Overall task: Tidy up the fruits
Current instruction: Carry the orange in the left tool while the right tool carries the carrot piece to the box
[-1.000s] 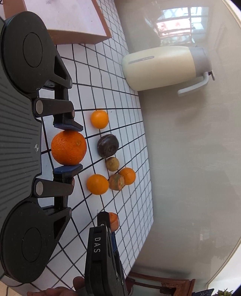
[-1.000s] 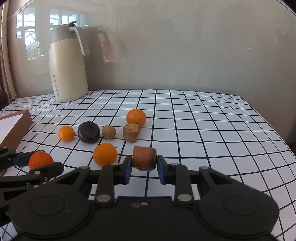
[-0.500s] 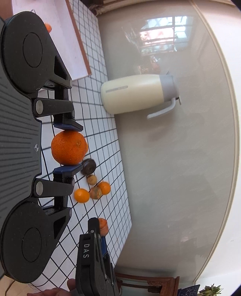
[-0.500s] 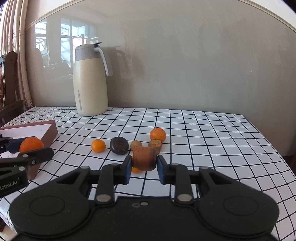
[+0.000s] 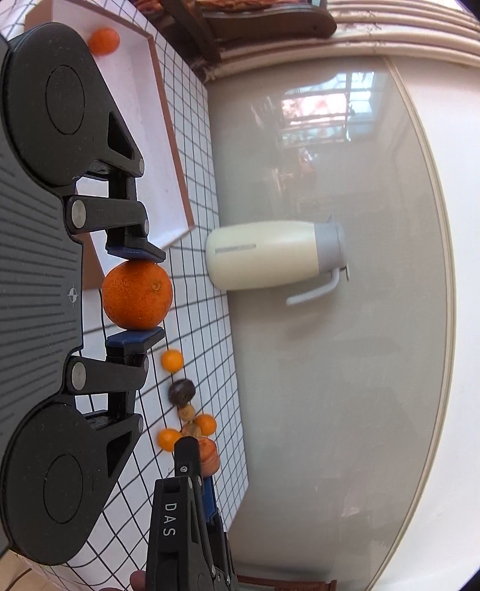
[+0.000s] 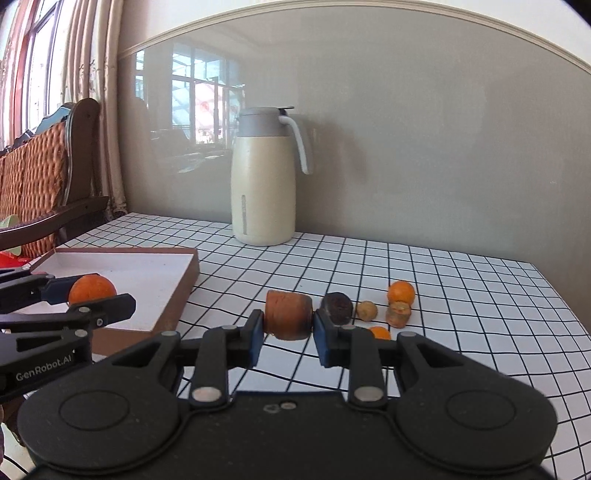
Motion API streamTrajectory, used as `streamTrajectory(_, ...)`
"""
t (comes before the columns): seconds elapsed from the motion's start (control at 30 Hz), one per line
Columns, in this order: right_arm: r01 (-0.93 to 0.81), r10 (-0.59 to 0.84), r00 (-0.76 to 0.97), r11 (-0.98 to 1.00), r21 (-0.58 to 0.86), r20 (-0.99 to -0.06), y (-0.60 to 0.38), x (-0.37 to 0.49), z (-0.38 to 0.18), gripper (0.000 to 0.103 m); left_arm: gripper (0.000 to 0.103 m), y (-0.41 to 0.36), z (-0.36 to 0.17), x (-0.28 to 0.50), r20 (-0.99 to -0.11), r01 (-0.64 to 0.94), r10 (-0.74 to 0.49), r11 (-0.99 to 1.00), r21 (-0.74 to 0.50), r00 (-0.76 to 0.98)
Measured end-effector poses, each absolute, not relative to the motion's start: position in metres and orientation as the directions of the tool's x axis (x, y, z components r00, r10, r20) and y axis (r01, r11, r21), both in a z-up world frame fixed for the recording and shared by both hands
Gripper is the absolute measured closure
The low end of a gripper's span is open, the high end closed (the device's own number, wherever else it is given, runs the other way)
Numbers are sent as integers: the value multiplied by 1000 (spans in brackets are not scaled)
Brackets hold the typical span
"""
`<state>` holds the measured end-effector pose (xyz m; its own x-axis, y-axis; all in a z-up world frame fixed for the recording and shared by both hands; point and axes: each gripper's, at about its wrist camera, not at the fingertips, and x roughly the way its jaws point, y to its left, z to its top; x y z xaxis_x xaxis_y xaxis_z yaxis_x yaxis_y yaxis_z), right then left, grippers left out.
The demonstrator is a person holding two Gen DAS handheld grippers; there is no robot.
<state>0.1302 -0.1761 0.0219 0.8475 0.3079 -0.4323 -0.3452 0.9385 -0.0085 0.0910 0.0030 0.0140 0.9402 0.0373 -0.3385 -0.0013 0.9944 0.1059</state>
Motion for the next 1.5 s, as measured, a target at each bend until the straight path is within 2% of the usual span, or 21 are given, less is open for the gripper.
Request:
streamTrajectory(0.83,-564,510,765,826,-26,-393,-71,108,31,83,65,108,20,50,-302,-232,249,968,92,920)
streamTrajectory(1.5,-620,563,741,783,-51,-367,-8,129,36,83,65,190,20,52,-281,-405,400,913,45,872)
